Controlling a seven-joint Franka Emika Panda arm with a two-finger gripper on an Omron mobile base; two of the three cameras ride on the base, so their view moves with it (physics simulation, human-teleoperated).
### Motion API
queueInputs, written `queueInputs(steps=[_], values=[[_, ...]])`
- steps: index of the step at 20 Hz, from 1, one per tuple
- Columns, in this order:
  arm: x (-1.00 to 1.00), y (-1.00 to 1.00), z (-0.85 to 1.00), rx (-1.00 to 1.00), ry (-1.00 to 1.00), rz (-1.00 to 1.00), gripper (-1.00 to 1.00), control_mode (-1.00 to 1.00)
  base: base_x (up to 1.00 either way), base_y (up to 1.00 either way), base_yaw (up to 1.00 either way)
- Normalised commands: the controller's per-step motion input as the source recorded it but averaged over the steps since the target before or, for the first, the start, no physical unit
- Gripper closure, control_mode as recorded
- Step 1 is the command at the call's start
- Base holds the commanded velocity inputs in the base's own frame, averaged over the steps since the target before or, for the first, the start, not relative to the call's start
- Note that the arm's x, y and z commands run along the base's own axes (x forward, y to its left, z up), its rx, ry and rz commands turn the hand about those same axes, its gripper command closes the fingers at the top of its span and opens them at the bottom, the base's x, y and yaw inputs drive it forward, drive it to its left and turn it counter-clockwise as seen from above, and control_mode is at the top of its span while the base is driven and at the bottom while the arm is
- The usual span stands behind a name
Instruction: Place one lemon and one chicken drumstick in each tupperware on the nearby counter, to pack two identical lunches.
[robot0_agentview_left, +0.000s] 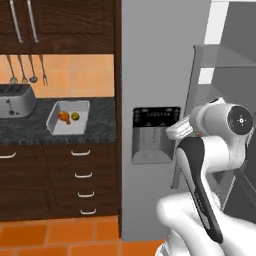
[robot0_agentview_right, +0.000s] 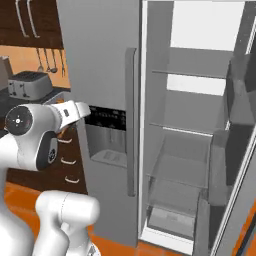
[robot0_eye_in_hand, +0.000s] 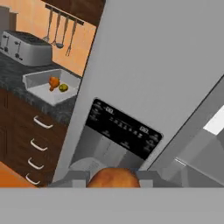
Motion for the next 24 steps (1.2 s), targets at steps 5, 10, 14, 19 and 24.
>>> queueInputs(steps=[5,10,14,19,24], values=[[0.00,0.00,0.00,0.00,0.00,0.00,1.00,1.00,0.02,1.00,0.03],[0.00,0.00,0.00,0.00,0.00,0.00,1.00,1.00,0.20,1.00,0.02],[0.00,0.00,0.00,0.00,0.00,0.00,1.00,1.00,0.25,1.00,0.03],[0.00,0.00,0.00,0.00,0.00,0.00,1.00,1.00,0.53,1.00,0.03],[0.00,0.00,0.00,0.00,0.00,0.00,1.00,1.00,0.82,1.00,0.00]])
